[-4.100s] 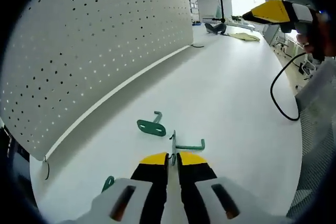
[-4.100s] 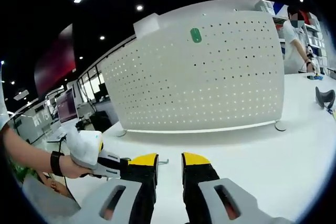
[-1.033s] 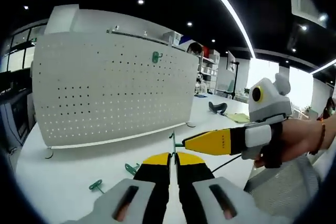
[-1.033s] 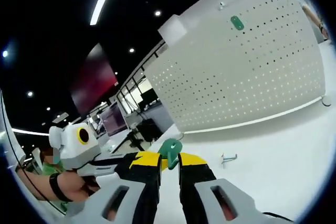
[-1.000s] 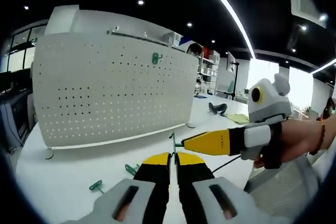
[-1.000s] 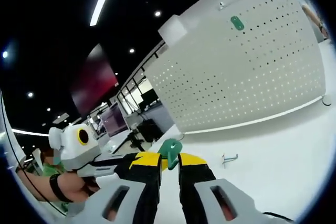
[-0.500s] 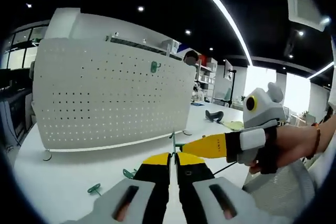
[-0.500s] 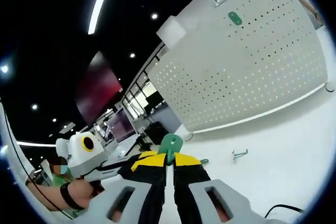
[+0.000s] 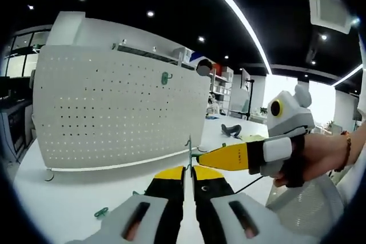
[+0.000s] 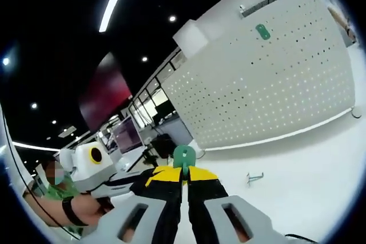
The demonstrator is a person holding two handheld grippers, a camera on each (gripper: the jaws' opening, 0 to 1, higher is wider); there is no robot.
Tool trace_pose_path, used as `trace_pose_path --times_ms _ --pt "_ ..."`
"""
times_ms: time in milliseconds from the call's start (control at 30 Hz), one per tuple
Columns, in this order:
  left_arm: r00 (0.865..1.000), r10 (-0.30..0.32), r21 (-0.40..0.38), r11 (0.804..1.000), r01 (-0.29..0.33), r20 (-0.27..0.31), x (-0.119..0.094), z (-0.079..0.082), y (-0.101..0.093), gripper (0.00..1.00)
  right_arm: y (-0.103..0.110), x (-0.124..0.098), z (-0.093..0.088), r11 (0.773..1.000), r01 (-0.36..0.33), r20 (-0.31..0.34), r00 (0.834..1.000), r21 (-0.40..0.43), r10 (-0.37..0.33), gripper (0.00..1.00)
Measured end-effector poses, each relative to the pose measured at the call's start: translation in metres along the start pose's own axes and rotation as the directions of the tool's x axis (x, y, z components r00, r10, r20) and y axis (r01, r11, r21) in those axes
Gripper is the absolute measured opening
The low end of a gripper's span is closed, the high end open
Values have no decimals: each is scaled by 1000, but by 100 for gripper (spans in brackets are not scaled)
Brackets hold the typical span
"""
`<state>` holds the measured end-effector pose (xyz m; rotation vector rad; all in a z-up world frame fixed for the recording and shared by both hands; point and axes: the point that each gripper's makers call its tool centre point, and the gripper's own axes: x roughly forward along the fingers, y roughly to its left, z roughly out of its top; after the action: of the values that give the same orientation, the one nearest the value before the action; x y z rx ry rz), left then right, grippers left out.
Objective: Insert the hook assembly into the mounting plate slot until the hook locks in place.
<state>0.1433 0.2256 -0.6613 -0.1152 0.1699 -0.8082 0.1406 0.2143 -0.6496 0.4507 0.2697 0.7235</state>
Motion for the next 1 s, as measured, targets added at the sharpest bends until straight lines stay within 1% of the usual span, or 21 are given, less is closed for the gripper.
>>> trace_pose_path --times_ms 133,400,467,500,633,700,800,867,933,1000 --pt "1000 -11 -20 1000 11 1 0 2 1 7 -3 -1 9 1000 13 17 1000 -12 -13 1" --pt "1000 -12 -1 1000 12 5 -5 4 4 13 -13 0 27 997 49 48 998 -62 -46 1" --pt "1000 -11 0 1000 11 5 -7 4 3 14 -16 0 33 992 64 56 997 -105 -58 1" --pt "1000 -10 3 1000 10 4 -8 3 3 15 -17 0 35 991 69 56 996 -113 -63 1" --pt "1000 -1 13 1000 1 7 -13 4 2 17 -19 1 44 990 73 70 995 -120 -65 1" --pt "1000 -9 22 1000 9 10 -16 4 -1 18 -22 2 47 983 90 65 995 -157 -80 1" --pt "1000 -24 13 1000 24 10 -19 5 -2 20 -24 3 53 978 104 68 993 -179 -93 1" --pt "1000 -28 22 999 28 10 -21 6 -3 21 -26 3 57 967 124 73 991 -221 -111 1" --pt "999 -32 24 999 31 4 -23 6 -3 21 -26 4 61 967 127 80 990 -219 -112 1" --pt "999 -32 39 999 32 4 -25 6 -2 22 -27 4 68 974 124 112 988 -187 -105 1"
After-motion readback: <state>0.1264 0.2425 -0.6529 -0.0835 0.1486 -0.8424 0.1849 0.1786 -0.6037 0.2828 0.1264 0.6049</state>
